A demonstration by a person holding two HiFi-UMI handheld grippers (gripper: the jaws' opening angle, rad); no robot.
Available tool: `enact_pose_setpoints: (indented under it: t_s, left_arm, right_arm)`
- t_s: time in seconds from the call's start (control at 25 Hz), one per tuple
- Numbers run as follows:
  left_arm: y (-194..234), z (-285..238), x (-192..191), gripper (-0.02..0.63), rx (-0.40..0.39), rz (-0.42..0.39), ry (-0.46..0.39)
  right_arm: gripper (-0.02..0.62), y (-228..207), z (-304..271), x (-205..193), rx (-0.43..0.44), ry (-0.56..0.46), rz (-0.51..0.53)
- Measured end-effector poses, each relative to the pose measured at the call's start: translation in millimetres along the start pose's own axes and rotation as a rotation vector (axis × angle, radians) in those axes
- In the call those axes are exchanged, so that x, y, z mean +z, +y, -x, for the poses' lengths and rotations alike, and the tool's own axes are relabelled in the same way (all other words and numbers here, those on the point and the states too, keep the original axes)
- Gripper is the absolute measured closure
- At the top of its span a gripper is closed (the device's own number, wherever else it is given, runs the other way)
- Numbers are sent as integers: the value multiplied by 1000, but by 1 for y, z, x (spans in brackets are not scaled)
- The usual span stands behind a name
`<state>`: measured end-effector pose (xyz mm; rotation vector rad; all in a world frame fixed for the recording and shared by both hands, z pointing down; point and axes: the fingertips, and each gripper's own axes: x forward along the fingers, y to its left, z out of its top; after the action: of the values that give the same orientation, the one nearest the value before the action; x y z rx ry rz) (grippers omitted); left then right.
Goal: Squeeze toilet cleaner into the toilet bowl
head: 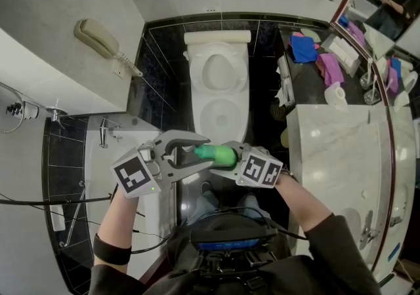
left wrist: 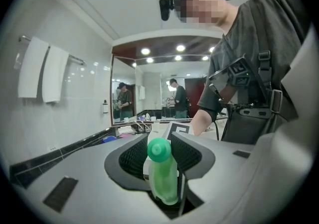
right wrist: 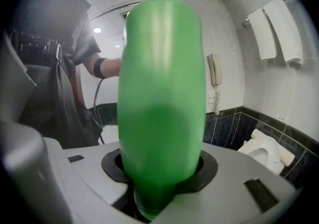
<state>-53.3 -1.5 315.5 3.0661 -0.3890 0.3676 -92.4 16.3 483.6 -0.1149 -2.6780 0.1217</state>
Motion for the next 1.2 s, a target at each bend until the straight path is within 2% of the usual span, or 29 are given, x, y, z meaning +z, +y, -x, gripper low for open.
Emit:
enact_pose_setpoints:
  t_s: [0.24,0.44,0.52,0.64,0.76,0.84,0.92,0.96,1.0,1.08,1.2]
  left_arm:
    - [14,0,-22,453,92,196,-26]
    - [21,-3,-35,456,189,528,-53]
    - [20,-5,-39,457,204,625,-55]
    - [18,-7,-43,457,222,712,-60]
    - [18,-6,-45,457,233,731,-69]
    - [19,-6,-45,456,237,713,-84]
    - [19,-5,-43,452,244,655,-99]
    - [18,-6,-41,411,243,603,-102]
    - [16,-7,-37,315,237,529,-99]
    - [7,-11,-22,280,215,322,-68]
    - [-4,-14,-1,275,167,-15,9]
  right_arm:
    - [407,-33,6,-17,-210,50,133]
    - [407,-48,13,-27,-289,81,211]
    - [407,-51,16,-29,-319,89,245]
    - [407,-56,19,-33,-359,103,286]
    - [407,-57,19,-36,-362,113,292]
    - [407,-55,18,-38,-353,113,281]
    - [407,-53,16,-38,-333,105,251]
    - [407,-52,15,-38,-316,98,227]
    - [407,-49,14,-37,-291,88,198]
    - [407,-42,13,-32,-216,60,122]
    - [407,-28,15,-17,-82,-3,-2]
